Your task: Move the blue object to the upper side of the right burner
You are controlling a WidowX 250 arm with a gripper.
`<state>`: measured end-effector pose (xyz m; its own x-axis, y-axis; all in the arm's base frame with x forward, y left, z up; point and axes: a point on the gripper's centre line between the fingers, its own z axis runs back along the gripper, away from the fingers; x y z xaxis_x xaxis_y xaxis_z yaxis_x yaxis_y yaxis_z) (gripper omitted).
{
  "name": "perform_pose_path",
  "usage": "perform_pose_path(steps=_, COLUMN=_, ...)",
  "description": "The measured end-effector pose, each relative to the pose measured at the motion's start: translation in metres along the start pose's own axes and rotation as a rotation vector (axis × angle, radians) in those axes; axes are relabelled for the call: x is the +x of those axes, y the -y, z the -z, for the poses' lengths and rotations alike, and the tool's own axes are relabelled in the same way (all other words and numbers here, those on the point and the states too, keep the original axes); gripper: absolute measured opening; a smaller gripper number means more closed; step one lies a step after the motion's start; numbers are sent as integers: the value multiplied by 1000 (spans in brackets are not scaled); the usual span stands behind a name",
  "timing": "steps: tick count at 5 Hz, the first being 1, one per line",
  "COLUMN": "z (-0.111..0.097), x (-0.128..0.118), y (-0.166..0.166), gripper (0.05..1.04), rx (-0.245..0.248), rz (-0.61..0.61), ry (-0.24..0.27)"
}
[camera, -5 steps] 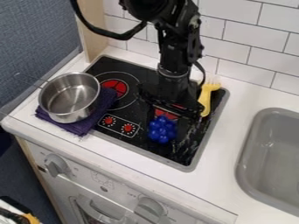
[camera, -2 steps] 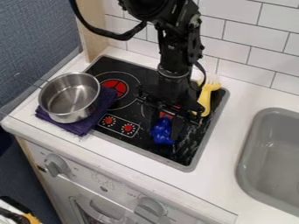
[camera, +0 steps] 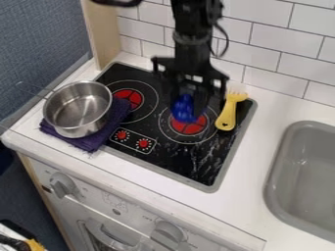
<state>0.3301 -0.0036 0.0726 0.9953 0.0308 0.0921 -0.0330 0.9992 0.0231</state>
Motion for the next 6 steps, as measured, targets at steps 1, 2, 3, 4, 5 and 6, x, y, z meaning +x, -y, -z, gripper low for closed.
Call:
perform_pose_path(steps=1, z=3, x=24, y=-15, gripper=597, rx=8, rz=-37, ry=22)
perform_pose_path(steps=2, z=19, x=38, y=-20, gripper=596, rx=23, rz=-33, ry=4)
perform_pose_path(steps=3, z=45, x=45, y=-22, gripper=596, rx=42, rz=-38, ry=-55)
perform_pose_path(steps=4, z=49, x=47, y=-21, gripper=596, rx=42, rz=-29, ry=-65)
perform_pose_path(steps=5, z=50, x=49, y=-20, gripper=662, rx=41, rz=-28, ry=-70)
perform_pose_path(steps=6, z=55, x=44, y=-19, gripper=948, rx=33, rz=-19, ry=-71)
